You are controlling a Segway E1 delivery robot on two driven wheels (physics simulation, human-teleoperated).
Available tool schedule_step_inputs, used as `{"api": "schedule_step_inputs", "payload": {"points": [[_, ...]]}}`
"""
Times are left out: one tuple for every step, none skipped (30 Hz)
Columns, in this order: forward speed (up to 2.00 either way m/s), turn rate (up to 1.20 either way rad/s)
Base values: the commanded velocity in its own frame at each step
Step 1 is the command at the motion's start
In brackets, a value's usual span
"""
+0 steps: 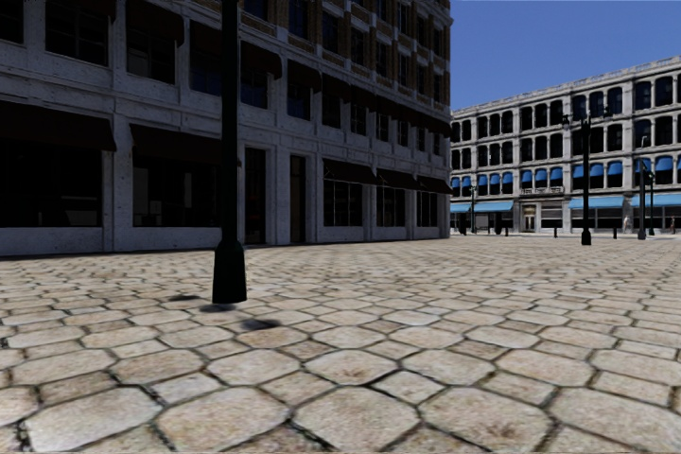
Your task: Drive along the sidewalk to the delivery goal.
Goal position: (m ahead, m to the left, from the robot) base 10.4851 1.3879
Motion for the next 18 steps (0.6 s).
{"api": "schedule_step_inputs", "payload": {"points": [[2.00, 0.00], [2.00, 0.00], [2.00, 0.00], [2.00, 0.00], [2.00, 0.00], [2.00, 0.00], [2.00, 0.00], [2.00, 0.00], [2.00, 0.00], [2.00, 0.00], [2.00, 0.00], [2.00, 0.00], [2.00, 0.00], [2.00, 0.00], [2.00, 0.00], [2.00, 0.00], [2.00, 0.00], [2.00, 0.00]]}}
